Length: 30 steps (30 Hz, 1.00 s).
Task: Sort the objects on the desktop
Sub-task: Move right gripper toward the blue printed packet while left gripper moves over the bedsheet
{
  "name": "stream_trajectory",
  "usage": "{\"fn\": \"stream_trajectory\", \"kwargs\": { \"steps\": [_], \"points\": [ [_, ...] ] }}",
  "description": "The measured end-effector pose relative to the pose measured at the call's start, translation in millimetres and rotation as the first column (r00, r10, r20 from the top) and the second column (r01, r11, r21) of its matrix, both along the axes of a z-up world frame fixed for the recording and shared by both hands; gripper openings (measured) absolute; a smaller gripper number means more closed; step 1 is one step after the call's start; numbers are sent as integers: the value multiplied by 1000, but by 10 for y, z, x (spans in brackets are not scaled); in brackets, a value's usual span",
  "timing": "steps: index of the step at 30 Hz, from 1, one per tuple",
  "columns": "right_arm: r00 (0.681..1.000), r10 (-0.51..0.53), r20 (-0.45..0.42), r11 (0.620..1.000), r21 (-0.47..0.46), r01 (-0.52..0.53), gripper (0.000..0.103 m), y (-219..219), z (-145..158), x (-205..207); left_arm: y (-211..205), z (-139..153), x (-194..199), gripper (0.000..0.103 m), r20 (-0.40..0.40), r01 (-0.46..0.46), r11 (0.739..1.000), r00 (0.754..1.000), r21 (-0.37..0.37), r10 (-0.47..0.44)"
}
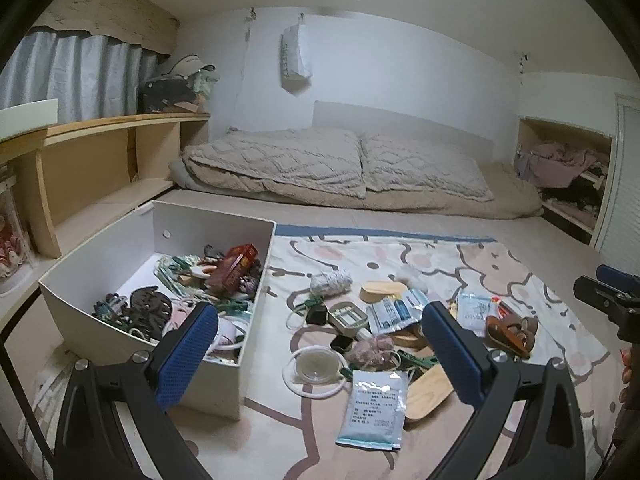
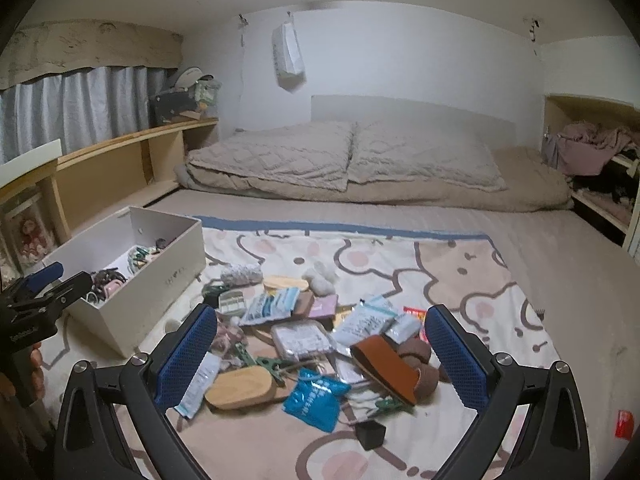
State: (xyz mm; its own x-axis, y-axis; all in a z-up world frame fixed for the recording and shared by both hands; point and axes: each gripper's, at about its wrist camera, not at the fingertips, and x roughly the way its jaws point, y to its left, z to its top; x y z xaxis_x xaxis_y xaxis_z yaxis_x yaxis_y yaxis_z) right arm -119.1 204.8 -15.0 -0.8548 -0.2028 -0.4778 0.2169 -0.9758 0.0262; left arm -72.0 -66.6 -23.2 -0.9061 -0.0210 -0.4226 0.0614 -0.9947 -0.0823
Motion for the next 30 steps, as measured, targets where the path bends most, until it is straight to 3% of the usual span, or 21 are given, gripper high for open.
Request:
{"fn": "stream_trajectory", "kwargs": {
  "steps": [10, 21, 30],
  "points": [
    [990, -68, 122, 998, 10, 67, 103, 129, -432, -128, 213, -267, -103, 103, 56, 36, 998, 998, -56, -33],
    [950, -158, 268, 986, 99, 136, 103, 194, -987, -578, 331, -611, -225, 103, 131, 46, 995, 991, -87, -34],
    [926, -209, 314, 972, 171, 162, 103, 218, -1274, -995, 422, -856, -302, 103, 185, 67, 989, 982, -130, -42]
  ]
}}
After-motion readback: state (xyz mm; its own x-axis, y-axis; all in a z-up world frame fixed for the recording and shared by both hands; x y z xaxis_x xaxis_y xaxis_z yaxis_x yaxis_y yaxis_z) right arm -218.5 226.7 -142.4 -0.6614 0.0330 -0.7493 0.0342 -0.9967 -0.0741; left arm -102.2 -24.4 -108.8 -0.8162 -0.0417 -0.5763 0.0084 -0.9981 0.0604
